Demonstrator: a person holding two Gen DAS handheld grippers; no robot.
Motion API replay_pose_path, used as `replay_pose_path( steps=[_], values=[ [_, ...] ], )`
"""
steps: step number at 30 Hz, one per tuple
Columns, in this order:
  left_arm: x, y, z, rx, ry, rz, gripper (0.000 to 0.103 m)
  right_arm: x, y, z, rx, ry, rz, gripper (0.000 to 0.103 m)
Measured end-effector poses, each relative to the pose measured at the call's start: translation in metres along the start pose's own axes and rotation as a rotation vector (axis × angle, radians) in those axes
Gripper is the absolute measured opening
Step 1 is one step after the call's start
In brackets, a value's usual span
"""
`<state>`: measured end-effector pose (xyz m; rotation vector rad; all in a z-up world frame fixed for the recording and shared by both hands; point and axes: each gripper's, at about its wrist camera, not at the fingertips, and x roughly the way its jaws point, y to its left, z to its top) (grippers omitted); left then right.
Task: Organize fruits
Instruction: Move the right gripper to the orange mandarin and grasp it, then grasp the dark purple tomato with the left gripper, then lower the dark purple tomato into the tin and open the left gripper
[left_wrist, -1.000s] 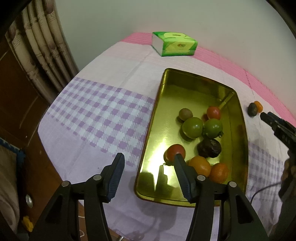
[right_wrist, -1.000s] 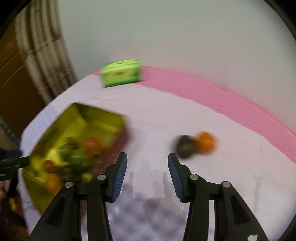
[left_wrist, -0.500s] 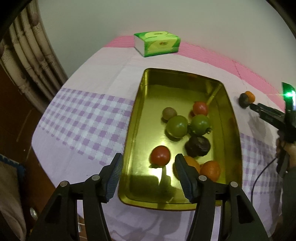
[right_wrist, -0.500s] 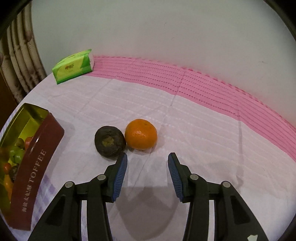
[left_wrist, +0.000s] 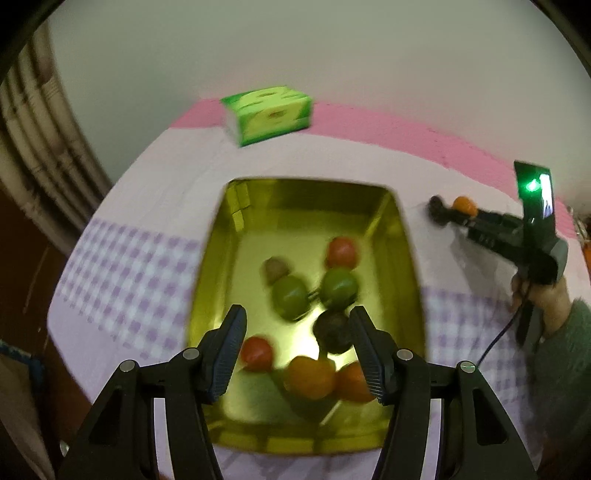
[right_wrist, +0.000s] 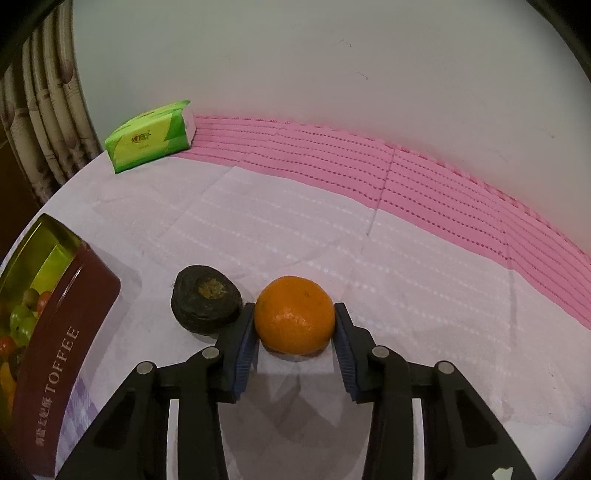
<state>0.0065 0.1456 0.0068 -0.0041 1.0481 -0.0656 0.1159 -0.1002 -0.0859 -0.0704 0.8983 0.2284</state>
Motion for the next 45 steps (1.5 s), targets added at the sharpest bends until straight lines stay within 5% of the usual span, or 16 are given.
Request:
replay_pose_path(
  steps=[11, 18, 30, 33, 45],
  values=[
    [0.046, -0.123, 0.051, 0.137, 0.034, -0.181, 0.059, -0.046, -0.074, -0.055, 0.149, -0.008, -0.132, 0.037],
    [0.089, -0.169, 0.073, 0.169, 0.079, -0.203, 0.059, -0.069, -0.094, -0.081, 0.167, -0.005, -0.18, 0.037],
    [0.144, -0.184, 0.092, 0.153, 0.161, -0.173, 0.056, -0.072, -0.1, -0.085, 0.175, -0.006, -0.165, 0.039],
    [0.151, -0.186, 0.092, 0.16, 0.175, -0.159, 0.038, -0.072, -0.1, -0.085, 0.176, -0.006, -0.165, 0.039],
    [0.088, -0.17, 0.07, 0.168, 0.127, -0.178, 0.035, -0.072, -0.1, -0.085, 0.173, -0.004, -0.169, 0.039]
  ],
)
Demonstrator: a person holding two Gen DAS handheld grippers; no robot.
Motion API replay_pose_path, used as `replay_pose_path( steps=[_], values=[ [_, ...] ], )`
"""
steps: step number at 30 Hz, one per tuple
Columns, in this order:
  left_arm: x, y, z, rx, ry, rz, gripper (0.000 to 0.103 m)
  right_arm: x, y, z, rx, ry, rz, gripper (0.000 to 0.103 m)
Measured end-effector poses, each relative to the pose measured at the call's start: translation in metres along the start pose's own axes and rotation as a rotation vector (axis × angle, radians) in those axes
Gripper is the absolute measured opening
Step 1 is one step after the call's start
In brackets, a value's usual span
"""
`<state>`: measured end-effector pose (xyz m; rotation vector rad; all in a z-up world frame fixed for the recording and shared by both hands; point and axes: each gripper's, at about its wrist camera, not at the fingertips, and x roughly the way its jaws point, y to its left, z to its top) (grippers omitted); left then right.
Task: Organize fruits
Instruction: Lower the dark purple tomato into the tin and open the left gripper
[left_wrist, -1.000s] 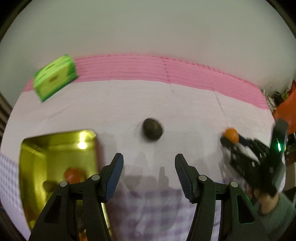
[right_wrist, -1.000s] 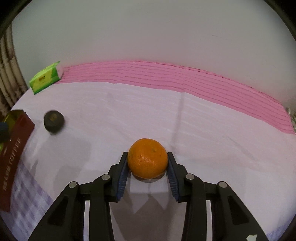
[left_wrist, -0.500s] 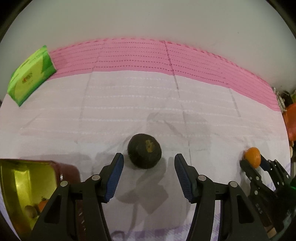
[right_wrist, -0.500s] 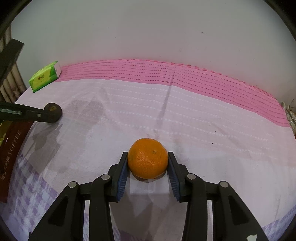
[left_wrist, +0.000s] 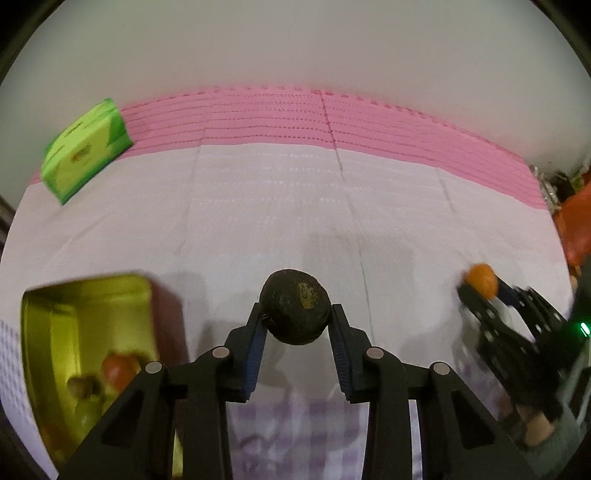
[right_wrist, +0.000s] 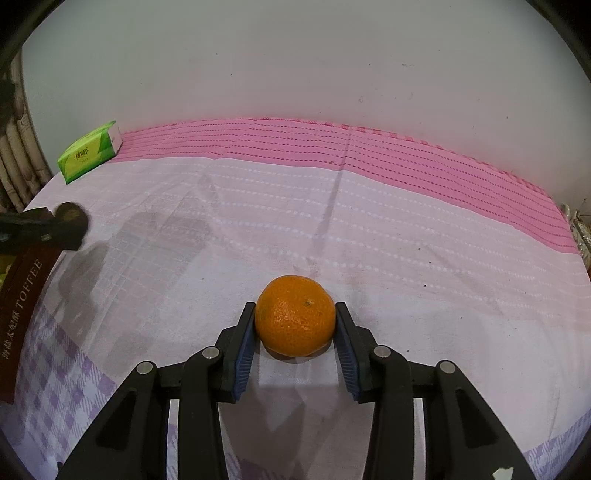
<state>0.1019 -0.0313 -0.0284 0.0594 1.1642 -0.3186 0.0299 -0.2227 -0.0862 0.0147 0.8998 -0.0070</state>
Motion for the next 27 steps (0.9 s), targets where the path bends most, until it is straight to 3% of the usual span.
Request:
replay_pose_path(
  steps=[6, 12, 20, 27],
  values=[
    [-0.048, 0.02, -0.038, -0.013, -0.017, 0.028, 0.035, 0.001, 0.001, 0.001, -0.002, 0.001, -0.002, 0.039],
    [-0.076, 0.063, -0.076, -0.084, -0.027, 0.075, 0.035, 0.002, 0.003, 0.002, -0.006, 0.001, -0.006, 0.038],
    [-0.077, 0.107, -0.107, -0.168, -0.001, 0.133, 0.035, 0.003, 0.003, 0.003, -0.009, 0.002, -0.008, 0.038],
    [-0.072, 0.131, -0.125, -0.211, 0.021, 0.137, 0.035, 0.004, 0.002, 0.004, -0.012, 0.002, -0.007, 0.038]
  ],
)
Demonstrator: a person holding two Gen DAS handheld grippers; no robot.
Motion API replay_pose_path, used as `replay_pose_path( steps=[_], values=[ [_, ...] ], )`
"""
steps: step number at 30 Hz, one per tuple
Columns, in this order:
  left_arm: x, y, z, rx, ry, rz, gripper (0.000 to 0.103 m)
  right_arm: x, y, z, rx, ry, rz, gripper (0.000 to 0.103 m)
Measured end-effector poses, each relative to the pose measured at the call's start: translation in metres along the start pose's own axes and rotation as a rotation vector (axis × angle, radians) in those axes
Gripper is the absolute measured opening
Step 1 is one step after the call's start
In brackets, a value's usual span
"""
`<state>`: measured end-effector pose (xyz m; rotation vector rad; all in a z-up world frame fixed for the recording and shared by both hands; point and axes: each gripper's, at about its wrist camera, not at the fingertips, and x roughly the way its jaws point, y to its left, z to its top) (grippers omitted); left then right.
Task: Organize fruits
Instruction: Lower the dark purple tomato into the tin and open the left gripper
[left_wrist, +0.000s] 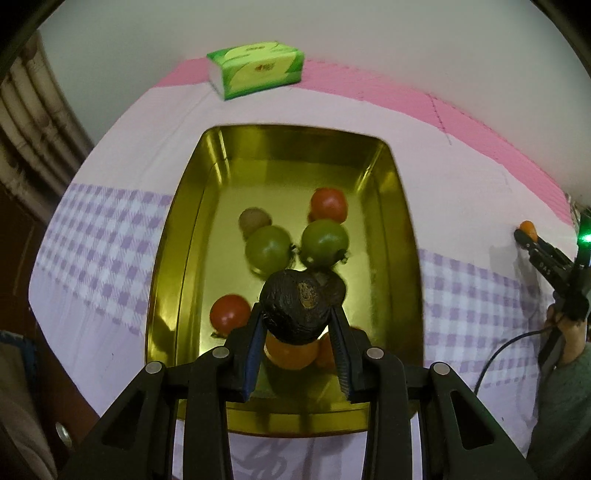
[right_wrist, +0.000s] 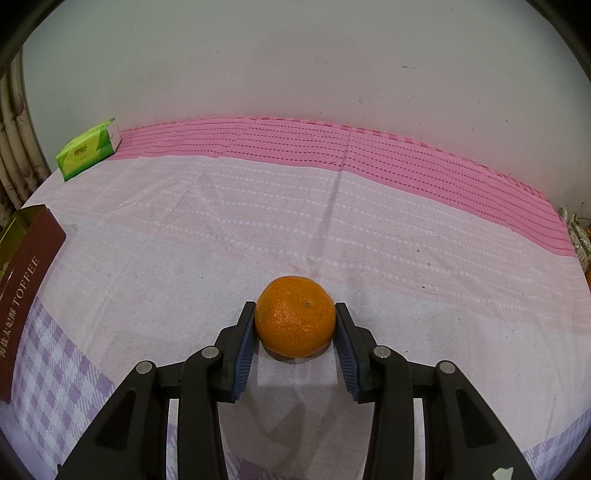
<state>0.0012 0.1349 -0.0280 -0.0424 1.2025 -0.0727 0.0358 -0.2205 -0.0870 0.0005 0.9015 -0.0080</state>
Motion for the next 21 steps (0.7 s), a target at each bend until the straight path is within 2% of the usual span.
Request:
replay_pose_path(
  steps=[4, 14, 21],
  values=[
    [0.008, 0.008, -0.005, -0.008, 0.022, 0.004, 0.035, 0.0, 0.0, 0.0, -0.002, 0.0, -0.001, 0.038],
    [0.009, 0.027, -0.005, -0.047, 0.012, 0.014, 0.035, 0.001, 0.001, 0.001, -0.006, 0.0, -0.006, 0.038],
    [0.012, 0.021, 0.006, -0.008, 0.013, 0.04, 0.036, 0.002, 0.0, 0.001, -0.006, 0.0, -0.004, 0.038]
  ],
)
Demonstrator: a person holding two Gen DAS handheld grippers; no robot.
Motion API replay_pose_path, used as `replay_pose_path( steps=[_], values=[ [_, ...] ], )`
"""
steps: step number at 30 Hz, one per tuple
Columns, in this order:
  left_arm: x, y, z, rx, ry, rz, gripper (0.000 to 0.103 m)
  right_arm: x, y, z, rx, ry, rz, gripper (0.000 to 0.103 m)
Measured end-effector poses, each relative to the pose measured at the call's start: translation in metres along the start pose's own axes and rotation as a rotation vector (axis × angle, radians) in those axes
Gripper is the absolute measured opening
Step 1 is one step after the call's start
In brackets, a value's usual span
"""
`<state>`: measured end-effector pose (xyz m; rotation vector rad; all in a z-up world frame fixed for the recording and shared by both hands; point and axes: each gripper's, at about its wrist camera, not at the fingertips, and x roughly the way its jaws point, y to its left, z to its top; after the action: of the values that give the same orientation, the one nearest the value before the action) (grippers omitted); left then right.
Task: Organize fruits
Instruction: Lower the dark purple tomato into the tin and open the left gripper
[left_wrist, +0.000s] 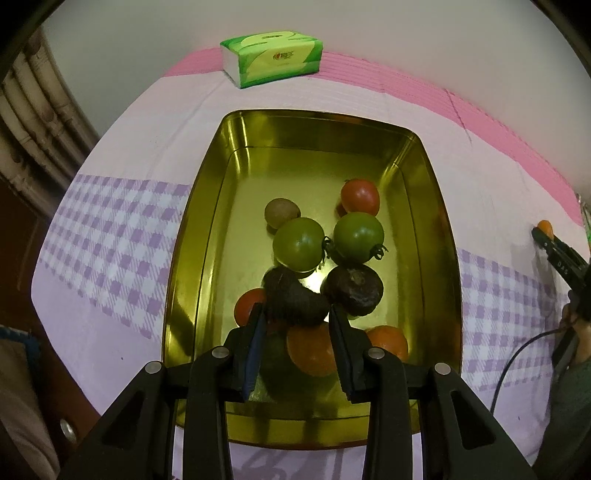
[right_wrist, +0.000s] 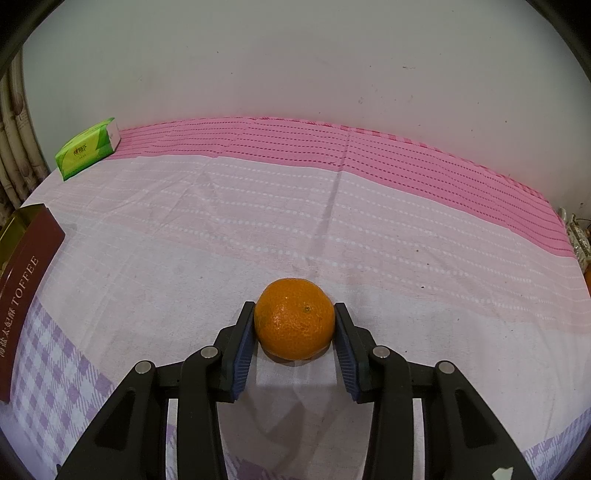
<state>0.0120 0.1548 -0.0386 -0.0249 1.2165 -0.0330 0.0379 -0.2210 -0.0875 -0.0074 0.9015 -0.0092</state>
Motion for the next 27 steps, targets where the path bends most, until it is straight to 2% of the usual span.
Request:
replay_pose_path(
  steps=[15, 18, 20, 27],
  values=[
    [0.0, -0.007, 0.009, 0.014, 0.01, 0.006, 0.038, 0.0, 0.0, 0.0, 0.003, 0.0, 0.002, 0.038],
    [-0.008, -0.001, 0.006, 0.014, -0.008, 0.012, 0.043, 0.0, 0.002, 0.0, 0.0, 0.0, 0.001, 0.037],
    [-0.016, 0.003, 0.004, 0.008, -0.026, 0.023, 0.051, -0.001, 0.001, 0.0, 0.005, 0.001, 0.002, 0.037],
    [-0.032, 0.019, -0.004, -0.028, -0.067, 0.052, 0.055, -0.018, 0.016, 0.007, -0.002, 0.003, 0.042, 0.036]
  ],
)
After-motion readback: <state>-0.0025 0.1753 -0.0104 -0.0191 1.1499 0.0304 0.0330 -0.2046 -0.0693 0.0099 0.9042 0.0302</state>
